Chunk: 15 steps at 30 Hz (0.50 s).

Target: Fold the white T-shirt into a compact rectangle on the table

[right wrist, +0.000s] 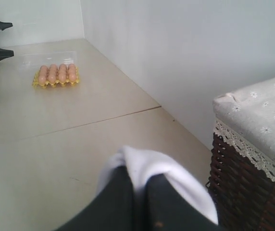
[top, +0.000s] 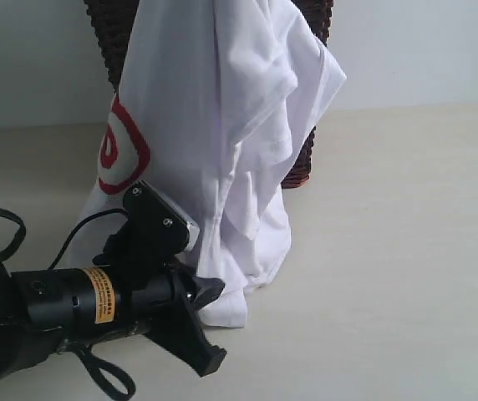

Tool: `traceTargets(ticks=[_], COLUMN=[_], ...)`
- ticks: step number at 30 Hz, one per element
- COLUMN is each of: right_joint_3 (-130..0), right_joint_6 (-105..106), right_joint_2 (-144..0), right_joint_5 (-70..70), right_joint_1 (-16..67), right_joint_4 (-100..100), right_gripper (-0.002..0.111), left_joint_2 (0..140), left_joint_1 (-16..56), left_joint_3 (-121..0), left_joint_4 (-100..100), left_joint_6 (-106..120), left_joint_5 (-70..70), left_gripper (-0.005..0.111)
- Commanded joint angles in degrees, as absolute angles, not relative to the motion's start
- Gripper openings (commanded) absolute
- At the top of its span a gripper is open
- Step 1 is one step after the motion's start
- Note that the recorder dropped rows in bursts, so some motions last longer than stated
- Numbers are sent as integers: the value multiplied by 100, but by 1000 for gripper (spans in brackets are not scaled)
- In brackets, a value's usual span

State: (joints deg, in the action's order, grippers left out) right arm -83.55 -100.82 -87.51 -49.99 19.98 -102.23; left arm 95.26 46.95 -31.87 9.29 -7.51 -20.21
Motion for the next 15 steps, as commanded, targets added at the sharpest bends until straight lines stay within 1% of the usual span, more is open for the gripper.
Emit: traceTargets(ticks=[1, 6, 9, 12, 15], right_joint_3=[-8423, -8423, -8423, -8423, -8423], right_joint_6=[-9902, -9891, -9891, -9915, -9926], right_joint_2=[-8739, -8811, -8873, -8920, -9001], right_joint_5=[-4936, -4939, -5088, -5155, -5254], right_joint_1=[2002, 2002, 2002, 2002, 2002], right_joint_4=[-9995, -9995, -9995, -9995, -9995], right_gripper=[0, 0, 2, 9, 16], left_joint_2=[8831, 7497, 6647, 5906, 5281], left_joint_1=[4574, 4403, 4156, 3701, 3148], left_joint_3=[-3206, -3248, -3355, -3554, -3781], left_joint_4=[959, 959, 1023, 1511, 2637], left_joint_6=[-787, -848, -916, -1224, -2327], left_joint_5=[-221, 893, 1665, 2491, 3329], left_gripper=[0, 0, 0, 0, 0])
